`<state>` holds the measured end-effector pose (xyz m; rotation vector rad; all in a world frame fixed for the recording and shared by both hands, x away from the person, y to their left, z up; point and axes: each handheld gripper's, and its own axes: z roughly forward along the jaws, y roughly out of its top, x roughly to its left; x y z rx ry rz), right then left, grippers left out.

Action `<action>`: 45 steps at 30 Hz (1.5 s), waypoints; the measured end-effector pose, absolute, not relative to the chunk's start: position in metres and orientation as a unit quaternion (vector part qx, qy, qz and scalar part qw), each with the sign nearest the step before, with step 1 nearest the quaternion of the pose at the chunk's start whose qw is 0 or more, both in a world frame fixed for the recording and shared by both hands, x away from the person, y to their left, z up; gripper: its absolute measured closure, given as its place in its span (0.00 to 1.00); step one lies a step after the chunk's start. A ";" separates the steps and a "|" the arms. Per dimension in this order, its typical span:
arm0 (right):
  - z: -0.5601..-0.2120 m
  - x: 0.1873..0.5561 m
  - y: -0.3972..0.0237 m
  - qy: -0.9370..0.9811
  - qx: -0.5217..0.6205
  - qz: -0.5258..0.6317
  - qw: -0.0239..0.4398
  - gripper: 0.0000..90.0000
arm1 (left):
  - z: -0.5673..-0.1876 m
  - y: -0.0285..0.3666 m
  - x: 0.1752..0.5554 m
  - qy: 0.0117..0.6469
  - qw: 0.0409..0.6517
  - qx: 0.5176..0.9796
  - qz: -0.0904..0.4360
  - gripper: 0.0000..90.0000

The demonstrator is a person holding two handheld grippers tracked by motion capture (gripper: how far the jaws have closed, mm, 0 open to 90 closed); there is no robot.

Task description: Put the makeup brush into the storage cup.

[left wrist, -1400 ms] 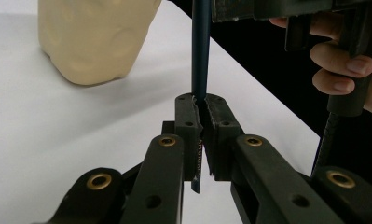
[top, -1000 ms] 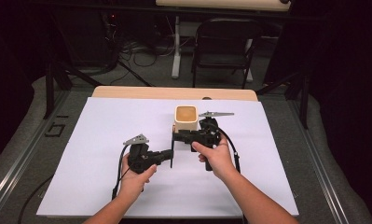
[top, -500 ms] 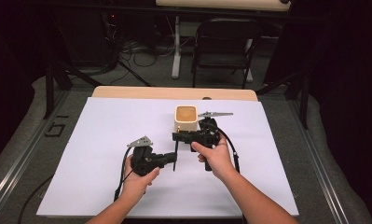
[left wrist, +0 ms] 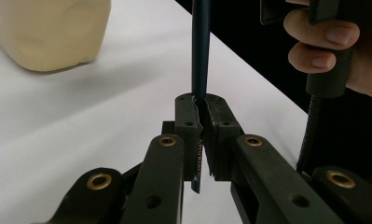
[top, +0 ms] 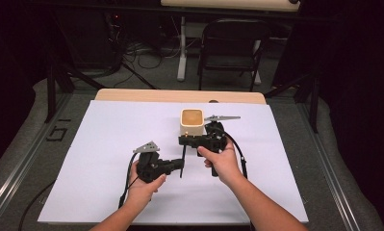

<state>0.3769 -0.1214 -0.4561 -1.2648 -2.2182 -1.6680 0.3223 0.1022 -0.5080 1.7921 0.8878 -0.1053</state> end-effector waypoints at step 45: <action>-0.455 0.378 -0.123 -0.730 -0.410 -0.545 0.055 0.93 | -0.508 0.103 0.323 0.369 0.546 0.751 -0.048 0.88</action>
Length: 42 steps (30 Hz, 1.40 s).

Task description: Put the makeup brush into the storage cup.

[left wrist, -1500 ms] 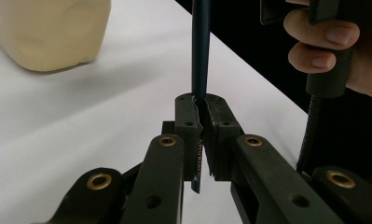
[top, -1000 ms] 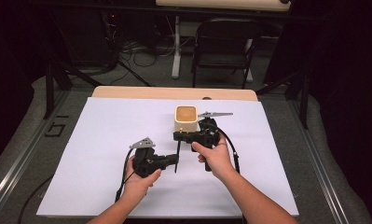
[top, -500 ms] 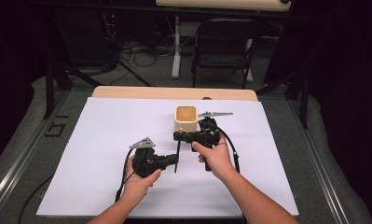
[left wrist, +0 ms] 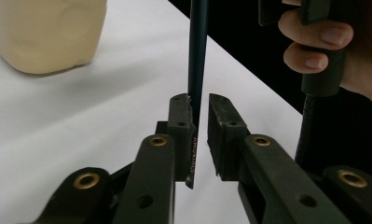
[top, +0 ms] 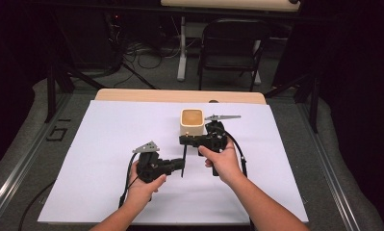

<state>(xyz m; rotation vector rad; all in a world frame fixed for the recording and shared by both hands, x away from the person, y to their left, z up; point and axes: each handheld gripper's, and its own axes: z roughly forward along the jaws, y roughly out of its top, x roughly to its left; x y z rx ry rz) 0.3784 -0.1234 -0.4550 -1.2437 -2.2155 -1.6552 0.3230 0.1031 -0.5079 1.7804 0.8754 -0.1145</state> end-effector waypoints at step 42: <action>-0.441 0.373 -0.136 -0.757 -0.385 -0.521 -0.084 0.93 | -0.499 0.119 0.329 0.389 0.450 0.792 0.139 0.42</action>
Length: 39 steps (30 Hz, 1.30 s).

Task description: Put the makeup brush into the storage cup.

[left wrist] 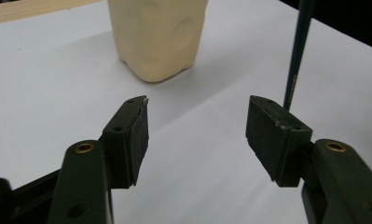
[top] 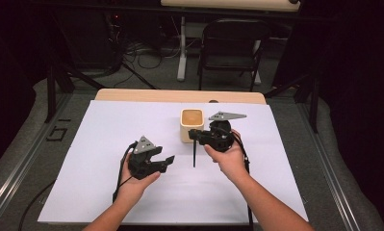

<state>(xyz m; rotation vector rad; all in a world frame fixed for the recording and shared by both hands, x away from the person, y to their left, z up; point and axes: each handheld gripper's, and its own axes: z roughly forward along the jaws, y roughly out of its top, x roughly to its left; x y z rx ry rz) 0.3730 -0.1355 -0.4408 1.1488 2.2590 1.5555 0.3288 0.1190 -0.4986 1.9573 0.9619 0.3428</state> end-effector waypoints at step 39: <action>-0.432 0.380 -0.146 0.753 0.387 0.512 0.145 0.93 | -0.503 0.143 0.340 0.430 0.429 0.779 0.157 0.24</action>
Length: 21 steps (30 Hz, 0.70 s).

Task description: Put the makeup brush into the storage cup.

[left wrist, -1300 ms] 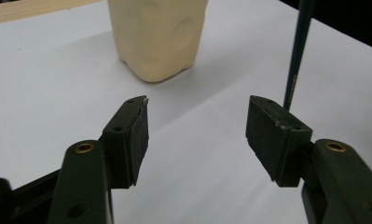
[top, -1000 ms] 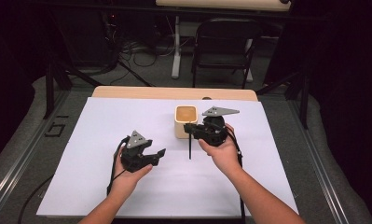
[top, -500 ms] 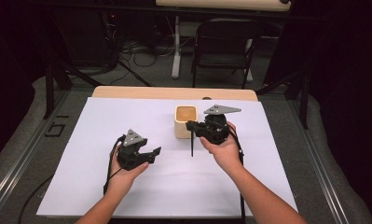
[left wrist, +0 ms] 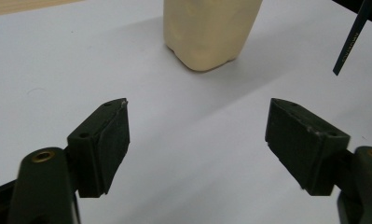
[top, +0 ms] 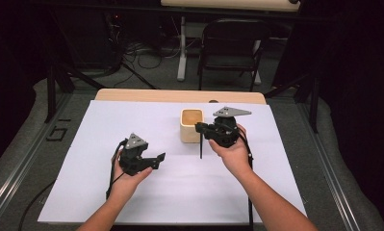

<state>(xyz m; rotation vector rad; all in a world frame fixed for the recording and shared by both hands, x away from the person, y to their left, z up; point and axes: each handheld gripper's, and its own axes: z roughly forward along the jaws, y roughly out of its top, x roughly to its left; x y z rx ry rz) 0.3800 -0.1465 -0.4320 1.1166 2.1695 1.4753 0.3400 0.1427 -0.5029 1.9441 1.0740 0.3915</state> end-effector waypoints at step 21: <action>-0.433 0.389 -0.153 0.734 0.405 0.516 0.175 0.93 | -0.503 0.147 0.341 0.431 0.428 0.777 0.168 0.21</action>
